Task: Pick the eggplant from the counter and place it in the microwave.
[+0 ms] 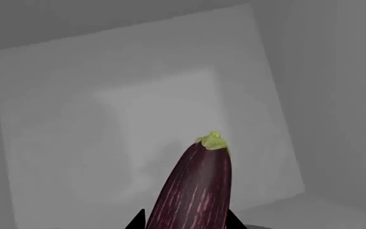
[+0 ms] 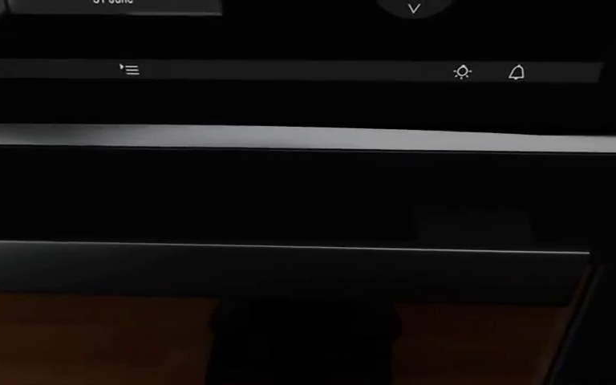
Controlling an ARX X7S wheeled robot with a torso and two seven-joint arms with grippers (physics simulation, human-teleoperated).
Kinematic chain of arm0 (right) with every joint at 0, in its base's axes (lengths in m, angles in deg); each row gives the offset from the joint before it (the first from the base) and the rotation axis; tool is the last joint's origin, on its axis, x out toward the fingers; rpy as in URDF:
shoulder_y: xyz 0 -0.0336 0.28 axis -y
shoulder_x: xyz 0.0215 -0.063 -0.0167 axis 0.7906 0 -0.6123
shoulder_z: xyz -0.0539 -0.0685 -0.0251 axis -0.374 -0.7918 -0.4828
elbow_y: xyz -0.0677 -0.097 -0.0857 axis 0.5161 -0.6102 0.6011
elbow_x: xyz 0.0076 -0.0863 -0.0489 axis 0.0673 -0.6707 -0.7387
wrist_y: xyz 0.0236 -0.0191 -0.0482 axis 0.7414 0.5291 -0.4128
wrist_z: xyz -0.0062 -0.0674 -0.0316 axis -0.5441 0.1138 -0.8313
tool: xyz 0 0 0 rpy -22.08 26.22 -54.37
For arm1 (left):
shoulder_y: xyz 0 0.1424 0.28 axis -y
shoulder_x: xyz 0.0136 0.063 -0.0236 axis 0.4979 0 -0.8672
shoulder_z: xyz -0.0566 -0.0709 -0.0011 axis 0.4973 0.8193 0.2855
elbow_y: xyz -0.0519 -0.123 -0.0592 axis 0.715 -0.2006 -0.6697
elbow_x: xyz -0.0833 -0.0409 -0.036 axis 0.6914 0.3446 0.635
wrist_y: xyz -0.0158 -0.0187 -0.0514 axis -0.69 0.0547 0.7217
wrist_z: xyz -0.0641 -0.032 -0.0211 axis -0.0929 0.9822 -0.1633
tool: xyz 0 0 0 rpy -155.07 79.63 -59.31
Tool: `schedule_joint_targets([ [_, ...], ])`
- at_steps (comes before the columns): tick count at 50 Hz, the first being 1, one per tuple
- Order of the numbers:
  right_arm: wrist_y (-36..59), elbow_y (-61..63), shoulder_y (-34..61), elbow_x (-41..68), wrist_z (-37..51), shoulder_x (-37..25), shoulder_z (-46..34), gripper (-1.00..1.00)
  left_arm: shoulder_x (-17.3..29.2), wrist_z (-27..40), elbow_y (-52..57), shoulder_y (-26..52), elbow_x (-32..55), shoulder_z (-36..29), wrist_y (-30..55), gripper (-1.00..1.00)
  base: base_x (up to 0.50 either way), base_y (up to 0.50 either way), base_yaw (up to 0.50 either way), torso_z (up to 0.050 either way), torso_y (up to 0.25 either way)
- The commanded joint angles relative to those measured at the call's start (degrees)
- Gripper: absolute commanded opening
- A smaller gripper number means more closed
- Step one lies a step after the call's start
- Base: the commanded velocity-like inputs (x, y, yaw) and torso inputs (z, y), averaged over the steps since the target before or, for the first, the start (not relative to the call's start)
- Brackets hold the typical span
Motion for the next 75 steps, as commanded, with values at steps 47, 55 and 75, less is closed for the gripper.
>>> schedule_joint_targets([
  [47, 0.78, 0.18, 0.43, 0.05, 0.84, -1.38, -0.77, 1.0, 0.02, -2.39, -6.31, -8.82, -5.75, 6.58, 5.71, 1.0, 0.0, 0.0, 0.0, 0.0, 0.0],
  [55, 0.71, 0.33, 0.28, 0.38, 1.12, -1.71, -0.53, 1.0, 0.05, -2.26, -6.32, -7.69, -9.01, 13.5, 0.5, 1.0, 0.0, 0.0, 0.0, 0.0, 0.0],
  [75, 0.7, 0.58, -0.08, 0.62, 0.92, -1.59, 0.09, 1.0, 0.04, -4.6, -6.31, -7.12, -9.9, 17.0, -9.29, 1.0, 0.01, 0.0, 0.0, 0.0, 0.0],
])
